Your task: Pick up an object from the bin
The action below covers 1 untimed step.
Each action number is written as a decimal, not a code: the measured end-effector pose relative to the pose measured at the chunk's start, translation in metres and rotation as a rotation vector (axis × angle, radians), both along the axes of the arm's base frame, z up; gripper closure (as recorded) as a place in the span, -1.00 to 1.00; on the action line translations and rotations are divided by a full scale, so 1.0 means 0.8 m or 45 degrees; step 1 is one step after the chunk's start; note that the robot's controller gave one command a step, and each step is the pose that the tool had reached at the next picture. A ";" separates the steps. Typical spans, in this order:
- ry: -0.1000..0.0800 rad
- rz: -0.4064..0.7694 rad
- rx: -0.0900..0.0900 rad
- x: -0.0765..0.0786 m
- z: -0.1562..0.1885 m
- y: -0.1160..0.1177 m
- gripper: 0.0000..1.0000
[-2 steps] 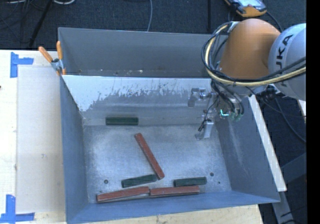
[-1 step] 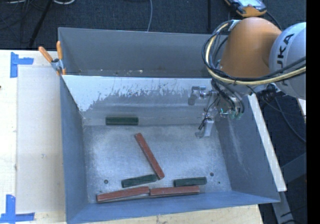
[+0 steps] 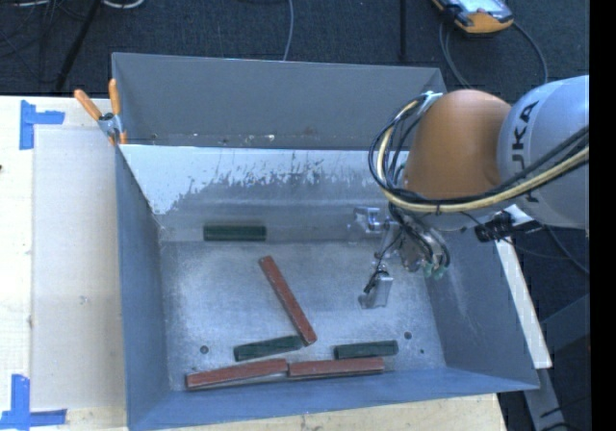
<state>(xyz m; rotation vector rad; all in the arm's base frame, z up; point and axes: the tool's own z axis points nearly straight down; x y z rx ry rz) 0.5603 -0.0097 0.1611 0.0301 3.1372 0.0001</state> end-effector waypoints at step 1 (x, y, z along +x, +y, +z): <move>0.010 0.008 0.002 -0.033 -0.042 -0.004 -1.00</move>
Offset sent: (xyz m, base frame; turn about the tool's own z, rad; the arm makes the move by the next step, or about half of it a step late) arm -0.0689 0.0133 -0.0806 0.0724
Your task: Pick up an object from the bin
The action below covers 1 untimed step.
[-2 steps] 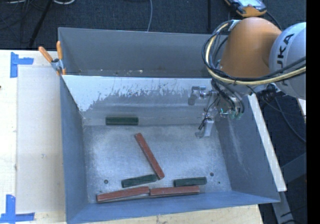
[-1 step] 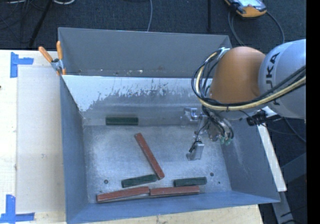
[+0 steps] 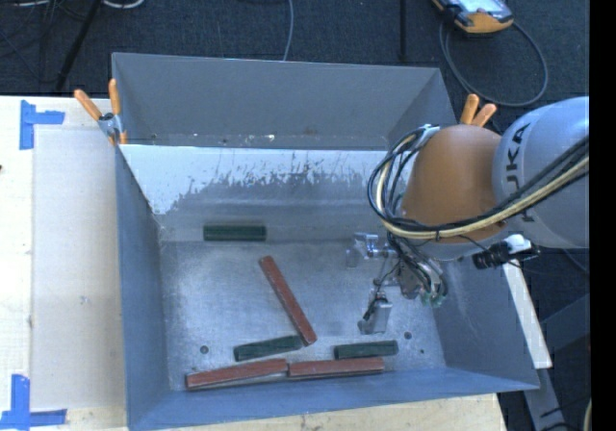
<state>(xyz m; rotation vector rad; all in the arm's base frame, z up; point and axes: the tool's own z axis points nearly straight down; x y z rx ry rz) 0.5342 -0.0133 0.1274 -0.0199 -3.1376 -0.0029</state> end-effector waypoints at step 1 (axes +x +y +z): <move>-0.006 -0.079 -0.003 -0.038 -0.043 0.009 -1.00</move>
Offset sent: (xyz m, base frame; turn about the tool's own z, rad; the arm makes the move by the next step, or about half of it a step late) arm -0.0506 -0.0102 -0.0176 -0.2754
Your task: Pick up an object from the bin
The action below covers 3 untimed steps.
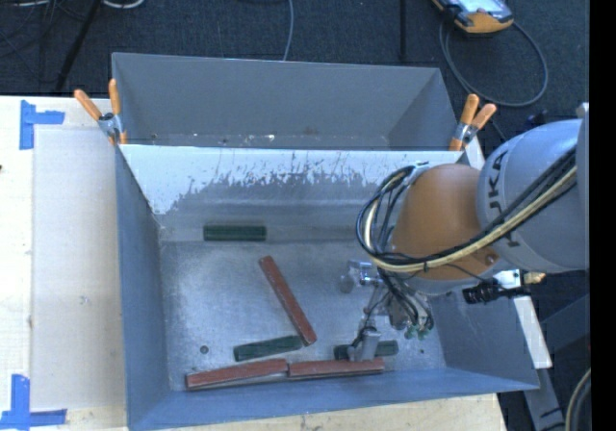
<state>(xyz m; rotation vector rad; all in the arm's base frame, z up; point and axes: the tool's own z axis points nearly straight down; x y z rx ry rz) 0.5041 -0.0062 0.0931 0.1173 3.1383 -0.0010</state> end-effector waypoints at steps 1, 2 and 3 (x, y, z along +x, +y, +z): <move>0.011 0.084 0.003 -0.020 -0.018 0.005 -1.00; 0.006 0.283 0.002 -0.035 0.012 -0.011 -1.00; 0.004 0.028 0.001 -0.022 -0.030 -0.003 1.00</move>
Offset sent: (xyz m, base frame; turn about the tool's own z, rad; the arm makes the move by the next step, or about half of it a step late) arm -0.0317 -0.0128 0.0165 -0.2317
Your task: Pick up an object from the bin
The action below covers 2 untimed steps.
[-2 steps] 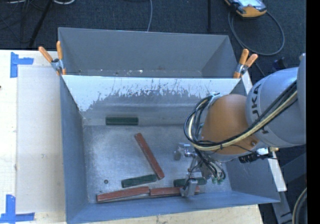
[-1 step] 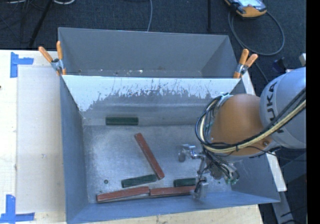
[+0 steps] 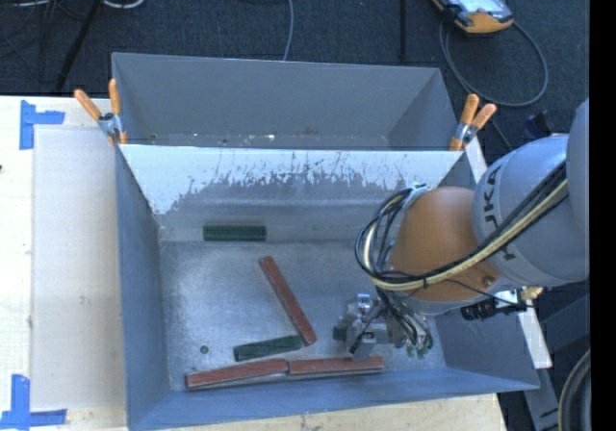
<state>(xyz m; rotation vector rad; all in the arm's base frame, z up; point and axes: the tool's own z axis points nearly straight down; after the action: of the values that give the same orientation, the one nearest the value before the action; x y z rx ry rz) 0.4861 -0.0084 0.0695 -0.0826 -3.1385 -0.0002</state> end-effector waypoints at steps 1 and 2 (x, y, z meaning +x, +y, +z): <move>0.000 0.000 0.000 0.000 0.000 0.000 1.00; 0.001 0.138 0.000 0.006 0.000 -0.001 1.00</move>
Offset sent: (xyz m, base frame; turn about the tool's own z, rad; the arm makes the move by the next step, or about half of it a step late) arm 0.0138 -0.0037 0.0005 -0.2871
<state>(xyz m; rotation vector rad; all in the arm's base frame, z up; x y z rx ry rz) 0.4906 -0.0090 0.0694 0.0869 -3.1373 -0.0001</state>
